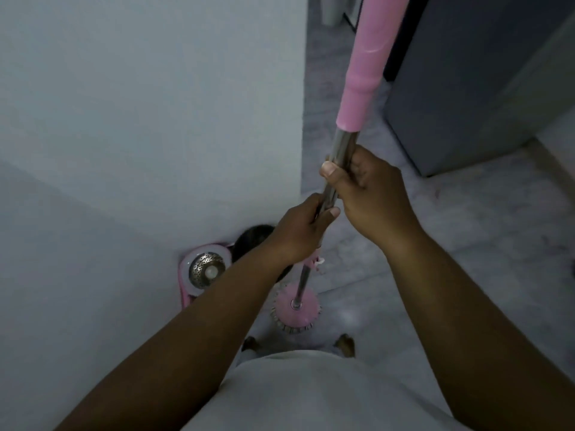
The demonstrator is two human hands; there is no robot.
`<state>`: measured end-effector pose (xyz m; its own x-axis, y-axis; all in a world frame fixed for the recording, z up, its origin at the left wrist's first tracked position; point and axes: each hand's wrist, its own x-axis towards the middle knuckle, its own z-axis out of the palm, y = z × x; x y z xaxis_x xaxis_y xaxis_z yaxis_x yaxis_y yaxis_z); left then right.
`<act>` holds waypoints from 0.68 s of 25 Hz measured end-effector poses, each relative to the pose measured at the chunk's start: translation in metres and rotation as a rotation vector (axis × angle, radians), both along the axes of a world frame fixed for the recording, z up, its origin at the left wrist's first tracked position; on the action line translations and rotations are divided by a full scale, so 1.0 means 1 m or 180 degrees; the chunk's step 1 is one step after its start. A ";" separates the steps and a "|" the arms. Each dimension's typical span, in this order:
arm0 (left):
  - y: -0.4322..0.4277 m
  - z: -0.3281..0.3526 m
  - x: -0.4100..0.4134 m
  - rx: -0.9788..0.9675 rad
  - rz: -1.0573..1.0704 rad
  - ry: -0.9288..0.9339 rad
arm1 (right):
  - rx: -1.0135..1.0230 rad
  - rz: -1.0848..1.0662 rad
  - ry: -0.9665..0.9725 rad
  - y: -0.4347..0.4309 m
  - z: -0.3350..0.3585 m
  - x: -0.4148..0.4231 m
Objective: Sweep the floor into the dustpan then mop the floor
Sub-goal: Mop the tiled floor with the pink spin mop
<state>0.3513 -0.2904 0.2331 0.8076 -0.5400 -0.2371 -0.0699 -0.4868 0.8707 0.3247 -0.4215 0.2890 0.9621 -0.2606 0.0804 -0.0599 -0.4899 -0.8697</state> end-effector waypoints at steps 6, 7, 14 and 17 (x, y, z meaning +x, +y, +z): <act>-0.171 -0.015 -0.041 0.0093 -0.1152 -0.0039 | 0.0029 -0.0894 0.0053 -0.156 -0.013 -0.085; -0.191 -0.019 -0.049 0.0058 -0.1304 -0.0015 | 0.0021 -0.0989 0.0075 -0.173 -0.015 -0.098; -0.340 -0.027 -0.107 0.0157 -0.2537 0.0035 | 0.0009 -0.2048 0.0152 -0.282 -0.021 -0.195; -0.392 -0.030 -0.120 0.0131 -0.2921 0.0085 | 0.0037 -0.2466 0.0175 -0.317 -0.021 -0.215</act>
